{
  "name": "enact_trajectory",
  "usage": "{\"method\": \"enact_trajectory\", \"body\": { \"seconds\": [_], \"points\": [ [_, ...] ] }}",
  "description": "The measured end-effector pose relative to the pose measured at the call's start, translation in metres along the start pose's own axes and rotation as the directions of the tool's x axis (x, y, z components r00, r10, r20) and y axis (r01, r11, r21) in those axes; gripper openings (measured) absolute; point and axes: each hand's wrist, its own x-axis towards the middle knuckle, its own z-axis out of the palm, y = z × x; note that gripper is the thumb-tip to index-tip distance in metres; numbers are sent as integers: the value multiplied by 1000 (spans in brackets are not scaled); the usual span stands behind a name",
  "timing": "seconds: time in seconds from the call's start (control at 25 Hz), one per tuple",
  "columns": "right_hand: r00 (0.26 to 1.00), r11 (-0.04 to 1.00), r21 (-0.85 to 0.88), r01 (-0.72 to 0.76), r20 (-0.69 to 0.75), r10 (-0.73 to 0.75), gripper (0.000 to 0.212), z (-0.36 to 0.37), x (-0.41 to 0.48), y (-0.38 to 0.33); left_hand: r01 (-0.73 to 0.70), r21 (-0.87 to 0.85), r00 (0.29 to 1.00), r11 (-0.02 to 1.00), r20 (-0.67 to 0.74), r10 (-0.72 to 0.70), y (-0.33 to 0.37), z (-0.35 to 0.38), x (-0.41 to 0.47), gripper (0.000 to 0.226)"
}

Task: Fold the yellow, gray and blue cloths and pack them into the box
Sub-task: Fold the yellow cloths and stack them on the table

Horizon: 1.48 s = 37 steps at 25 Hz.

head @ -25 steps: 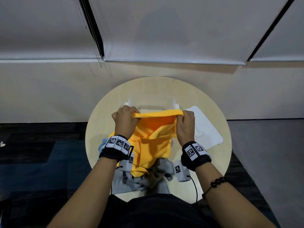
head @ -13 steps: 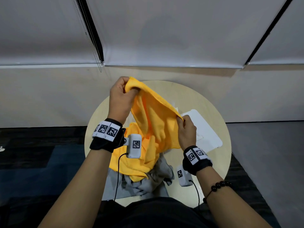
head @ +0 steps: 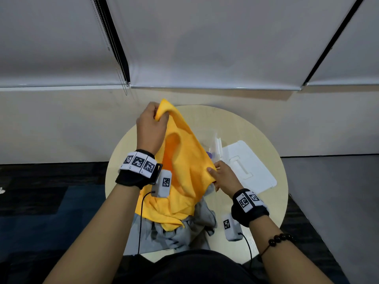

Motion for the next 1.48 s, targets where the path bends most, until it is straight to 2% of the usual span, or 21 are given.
{"method": "enact_trajectory", "body": {
  "seconds": [0.12,0.16,0.24,0.36,0.44,0.6,0.72,0.84,1.28,1.36,1.48],
  "points": [
    [979,985,166,-36,203,2,21,-1,-9,-14,-9,225,981,974,189,-34,-35,9,-26,15],
    [972,966,249,-64,237,4,18,-1,-11,-19,-21,246,969,969,245,-42,-43,14,-37,17],
    [962,923,371,-100,273,-6,14,-1,-14,-26,-19,203,929,979,366,-57,-50,23,-58,14],
    [950,890,443,-108,309,-39,22,-2,-16,-29,-8,140,848,990,525,-68,-51,36,-82,17],
    [944,864,486,-127,327,-45,24,-3,-19,-30,-18,141,844,990,532,-61,-52,39,-92,20],
    [929,793,581,-182,367,-56,25,-5,-21,-30,-83,209,885,974,464,-24,-53,39,-102,31],
    [934,767,612,-193,355,-49,25,-9,-21,-30,-168,248,845,954,535,10,-53,39,-107,43],
    [941,795,577,-185,337,-25,27,-11,-21,-29,-212,252,803,944,595,21,-56,40,-111,51],
    [937,816,547,-185,349,-22,32,-16,-21,-37,-305,253,698,918,715,35,-67,50,-109,47],
    [941,820,542,-184,337,-12,31,-15,-20,-38,-307,281,717,909,696,27,-69,51,-109,45],
    [946,832,528,-170,324,-13,30,-12,-19,-39,-330,286,787,900,610,94,-70,51,-109,42]
  ]
}}
